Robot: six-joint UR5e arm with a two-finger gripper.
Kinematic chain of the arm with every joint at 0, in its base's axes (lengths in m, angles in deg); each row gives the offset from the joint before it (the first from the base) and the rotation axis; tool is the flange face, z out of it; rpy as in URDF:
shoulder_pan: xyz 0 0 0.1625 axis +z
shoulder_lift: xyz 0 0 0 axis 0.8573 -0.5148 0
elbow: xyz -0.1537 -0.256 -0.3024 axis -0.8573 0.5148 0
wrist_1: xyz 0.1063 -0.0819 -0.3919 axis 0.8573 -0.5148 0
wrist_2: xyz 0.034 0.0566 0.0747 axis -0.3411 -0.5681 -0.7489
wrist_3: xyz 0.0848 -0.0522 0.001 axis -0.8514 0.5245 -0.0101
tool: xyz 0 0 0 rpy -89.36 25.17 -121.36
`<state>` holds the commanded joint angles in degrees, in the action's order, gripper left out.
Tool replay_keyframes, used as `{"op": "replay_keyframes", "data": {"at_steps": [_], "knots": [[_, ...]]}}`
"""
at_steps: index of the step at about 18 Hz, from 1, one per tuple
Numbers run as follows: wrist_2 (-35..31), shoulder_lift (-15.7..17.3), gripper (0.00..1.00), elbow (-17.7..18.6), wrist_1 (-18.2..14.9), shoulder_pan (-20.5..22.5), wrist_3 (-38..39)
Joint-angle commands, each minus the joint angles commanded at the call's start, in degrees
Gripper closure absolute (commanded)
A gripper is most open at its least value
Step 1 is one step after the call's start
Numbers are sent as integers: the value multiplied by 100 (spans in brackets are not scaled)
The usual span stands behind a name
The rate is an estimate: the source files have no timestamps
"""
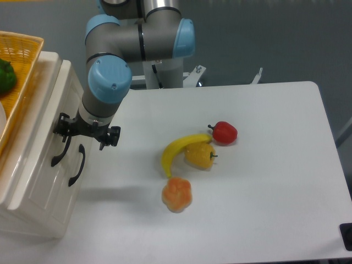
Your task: Slide the top white drawer open
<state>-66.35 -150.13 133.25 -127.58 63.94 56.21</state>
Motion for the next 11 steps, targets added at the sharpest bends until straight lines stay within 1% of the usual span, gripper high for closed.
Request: {"op": "replay_keyframes", "data": {"at_steps": [11], "knots": [[-35, -35, 0, 18, 9, 0, 0]]}}
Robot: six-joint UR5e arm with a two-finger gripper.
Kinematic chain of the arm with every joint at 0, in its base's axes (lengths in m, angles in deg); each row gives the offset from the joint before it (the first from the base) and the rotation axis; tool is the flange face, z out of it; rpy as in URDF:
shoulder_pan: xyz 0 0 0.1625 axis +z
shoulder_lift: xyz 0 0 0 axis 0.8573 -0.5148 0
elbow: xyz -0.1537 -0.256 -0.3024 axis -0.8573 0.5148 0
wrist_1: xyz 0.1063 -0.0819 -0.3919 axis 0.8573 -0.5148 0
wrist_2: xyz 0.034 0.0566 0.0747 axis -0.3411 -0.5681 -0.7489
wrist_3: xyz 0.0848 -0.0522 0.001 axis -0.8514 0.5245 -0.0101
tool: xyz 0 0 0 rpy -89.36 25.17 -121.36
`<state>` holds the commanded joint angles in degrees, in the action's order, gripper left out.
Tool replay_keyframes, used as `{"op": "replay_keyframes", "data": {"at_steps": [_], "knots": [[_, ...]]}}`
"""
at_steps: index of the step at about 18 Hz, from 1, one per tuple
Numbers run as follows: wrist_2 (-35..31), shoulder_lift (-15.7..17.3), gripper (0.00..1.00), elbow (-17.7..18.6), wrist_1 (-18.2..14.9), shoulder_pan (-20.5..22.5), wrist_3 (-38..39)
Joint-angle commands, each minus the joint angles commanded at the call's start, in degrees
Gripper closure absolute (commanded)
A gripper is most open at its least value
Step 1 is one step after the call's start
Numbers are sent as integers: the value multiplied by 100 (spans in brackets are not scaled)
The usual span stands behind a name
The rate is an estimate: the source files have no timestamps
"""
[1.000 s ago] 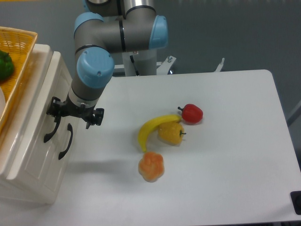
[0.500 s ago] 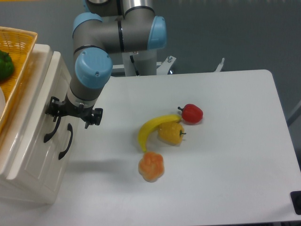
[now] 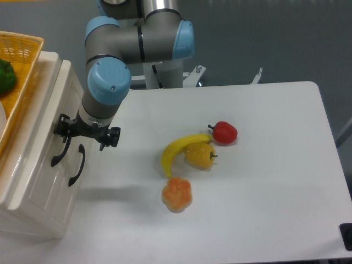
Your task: Slide the top white drawer open
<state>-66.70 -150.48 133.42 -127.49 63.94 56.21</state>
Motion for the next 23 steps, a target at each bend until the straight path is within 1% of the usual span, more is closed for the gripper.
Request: {"op": "replay_keyframes", "data": {"at_steps": [10, 16, 23], "knots": [[-35, 0, 0, -9, -18, 0, 0], [-211, -26, 0, -44, -9, 0, 0], [-229, -18, 0, -53, -18, 88, -9]]}}
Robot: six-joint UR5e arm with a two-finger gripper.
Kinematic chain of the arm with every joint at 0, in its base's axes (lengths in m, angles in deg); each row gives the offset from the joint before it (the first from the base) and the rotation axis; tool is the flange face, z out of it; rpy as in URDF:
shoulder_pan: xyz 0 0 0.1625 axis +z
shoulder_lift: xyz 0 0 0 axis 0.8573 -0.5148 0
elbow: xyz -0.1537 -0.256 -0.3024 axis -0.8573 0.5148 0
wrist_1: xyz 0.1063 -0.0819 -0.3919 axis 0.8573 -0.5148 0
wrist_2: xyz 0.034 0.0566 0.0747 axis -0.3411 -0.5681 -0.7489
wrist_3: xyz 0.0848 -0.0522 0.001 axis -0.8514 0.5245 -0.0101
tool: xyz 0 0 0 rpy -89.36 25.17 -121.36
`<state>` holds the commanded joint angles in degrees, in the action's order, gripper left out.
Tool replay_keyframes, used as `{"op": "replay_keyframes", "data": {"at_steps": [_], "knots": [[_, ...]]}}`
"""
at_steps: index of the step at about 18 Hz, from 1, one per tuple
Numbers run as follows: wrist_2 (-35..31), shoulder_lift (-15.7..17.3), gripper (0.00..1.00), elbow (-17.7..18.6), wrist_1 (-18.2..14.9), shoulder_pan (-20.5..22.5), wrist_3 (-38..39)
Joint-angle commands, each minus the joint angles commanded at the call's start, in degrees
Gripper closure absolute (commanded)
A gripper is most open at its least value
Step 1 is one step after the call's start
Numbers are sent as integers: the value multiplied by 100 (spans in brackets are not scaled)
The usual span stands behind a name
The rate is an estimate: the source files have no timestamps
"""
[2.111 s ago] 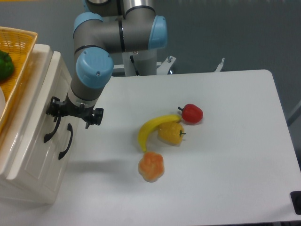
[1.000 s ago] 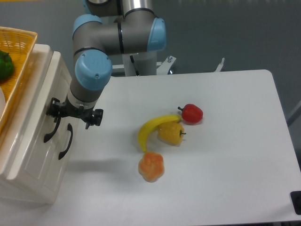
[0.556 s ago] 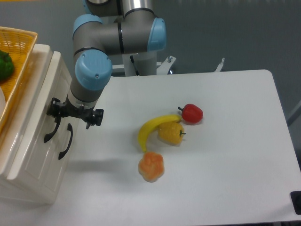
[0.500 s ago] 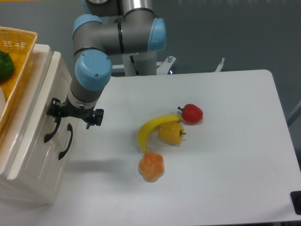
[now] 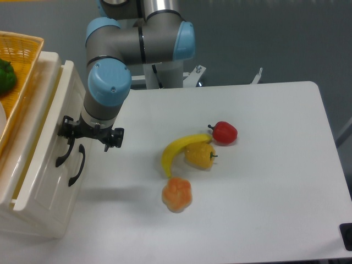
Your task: Slide the top white drawer open
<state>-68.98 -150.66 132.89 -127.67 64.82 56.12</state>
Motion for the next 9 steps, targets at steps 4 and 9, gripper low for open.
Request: {"op": "replay_keyframes", "data": {"at_steps": [4, 9], "knots": [[0, 0, 0, 0, 0, 62, -9], [-9, -53, 0, -9, 35, 176, -35]]}}
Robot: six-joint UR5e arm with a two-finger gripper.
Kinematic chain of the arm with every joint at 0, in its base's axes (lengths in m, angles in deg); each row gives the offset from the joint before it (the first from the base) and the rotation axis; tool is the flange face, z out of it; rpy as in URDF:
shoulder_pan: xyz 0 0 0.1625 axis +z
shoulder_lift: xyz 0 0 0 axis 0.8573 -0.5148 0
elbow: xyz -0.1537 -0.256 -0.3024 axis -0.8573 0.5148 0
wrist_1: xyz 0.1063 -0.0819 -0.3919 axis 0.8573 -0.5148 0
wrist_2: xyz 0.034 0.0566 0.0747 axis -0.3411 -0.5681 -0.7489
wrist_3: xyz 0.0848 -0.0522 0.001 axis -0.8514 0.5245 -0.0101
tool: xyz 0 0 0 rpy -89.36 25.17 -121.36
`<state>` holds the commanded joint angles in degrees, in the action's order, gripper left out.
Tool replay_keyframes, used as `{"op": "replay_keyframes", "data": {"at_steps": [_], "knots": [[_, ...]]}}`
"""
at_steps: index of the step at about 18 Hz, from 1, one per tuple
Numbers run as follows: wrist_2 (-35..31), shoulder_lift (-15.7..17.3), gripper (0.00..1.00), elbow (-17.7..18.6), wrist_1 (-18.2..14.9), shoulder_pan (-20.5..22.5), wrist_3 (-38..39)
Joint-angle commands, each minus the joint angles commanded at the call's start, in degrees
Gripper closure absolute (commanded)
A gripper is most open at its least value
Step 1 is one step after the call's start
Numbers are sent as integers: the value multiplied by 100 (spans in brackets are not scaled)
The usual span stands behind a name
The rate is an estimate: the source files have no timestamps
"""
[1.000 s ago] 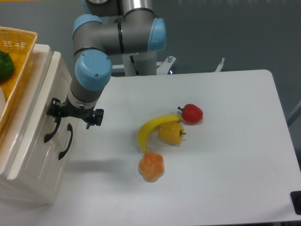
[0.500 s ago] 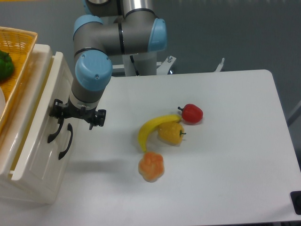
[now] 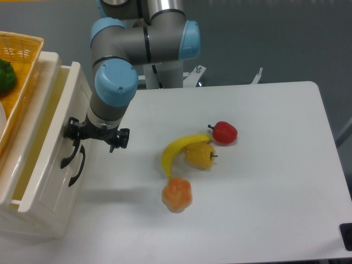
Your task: Slide the top white drawer open
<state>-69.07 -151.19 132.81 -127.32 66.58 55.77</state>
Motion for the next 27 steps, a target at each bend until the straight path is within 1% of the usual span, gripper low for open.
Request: {"op": "replay_keyframes", "data": {"at_steps": [6, 17, 21, 27], "knots": [[9, 9, 0, -9, -9, 255, -44], [0, -17, 0, -88, 9, 510, -70], [-263, -44, 0, -88, 0, 580, -123], [-264, -53, 0, -97, 18, 756, -246]]}}
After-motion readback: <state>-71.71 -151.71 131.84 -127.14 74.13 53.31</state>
